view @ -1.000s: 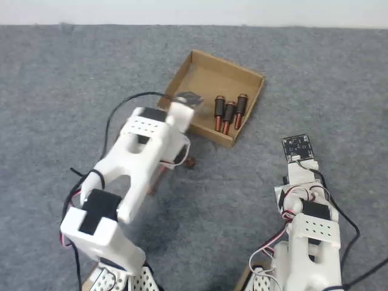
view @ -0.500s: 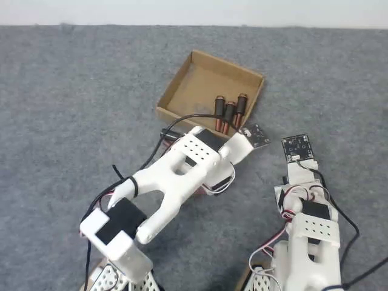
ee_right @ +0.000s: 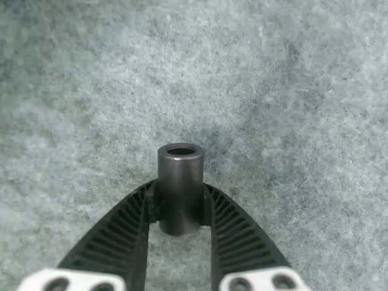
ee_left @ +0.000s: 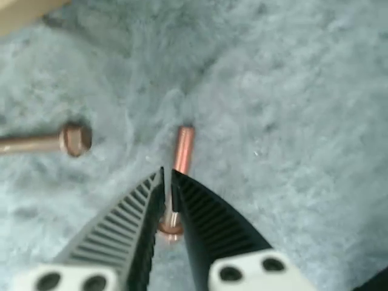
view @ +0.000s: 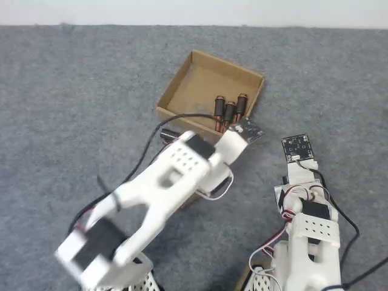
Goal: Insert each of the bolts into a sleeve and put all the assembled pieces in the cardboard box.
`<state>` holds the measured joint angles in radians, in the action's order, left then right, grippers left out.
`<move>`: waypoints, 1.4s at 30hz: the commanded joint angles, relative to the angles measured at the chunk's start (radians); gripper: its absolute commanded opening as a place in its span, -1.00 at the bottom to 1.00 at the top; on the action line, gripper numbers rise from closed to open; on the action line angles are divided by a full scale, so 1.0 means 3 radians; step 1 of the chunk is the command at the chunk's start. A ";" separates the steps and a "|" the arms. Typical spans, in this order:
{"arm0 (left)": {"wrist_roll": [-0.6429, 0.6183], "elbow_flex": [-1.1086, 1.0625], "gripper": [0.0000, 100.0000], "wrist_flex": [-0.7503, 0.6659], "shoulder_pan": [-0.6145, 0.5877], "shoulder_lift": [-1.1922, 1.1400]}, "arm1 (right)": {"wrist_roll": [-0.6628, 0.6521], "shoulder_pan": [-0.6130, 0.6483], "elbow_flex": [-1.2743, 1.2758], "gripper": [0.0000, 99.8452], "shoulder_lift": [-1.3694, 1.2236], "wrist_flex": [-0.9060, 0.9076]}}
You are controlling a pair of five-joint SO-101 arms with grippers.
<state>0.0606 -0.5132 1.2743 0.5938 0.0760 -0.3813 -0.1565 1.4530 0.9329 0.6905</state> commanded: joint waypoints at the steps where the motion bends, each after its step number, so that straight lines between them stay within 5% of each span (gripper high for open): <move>1: -0.0194 -0.0458 -0.98 0.0026 -0.0005 0.0972 | -0.0077 0.0043 -0.0010 -0.99 0.0105 -0.0059; 11: -0.1181 -0.1716 -0.98 -0.0875 0.0000 0.1493 | -0.0077 0.0043 -0.0010 -0.99 0.0105 -0.0059; 19: -0.1233 -0.2330 -0.98 -0.1504 0.0005 0.1483 | -0.0077 0.0043 -0.0010 -0.99 0.0100 -0.0059; 42: -0.1227 -0.2289 -0.98 -0.1601 -0.0793 0.1483 | -0.0077 0.0038 -0.0010 -0.99 0.0105 -0.0018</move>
<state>-0.2892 -1.2144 0.8263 0.3851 0.4856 -0.3813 -0.1565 1.4530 0.9329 0.6905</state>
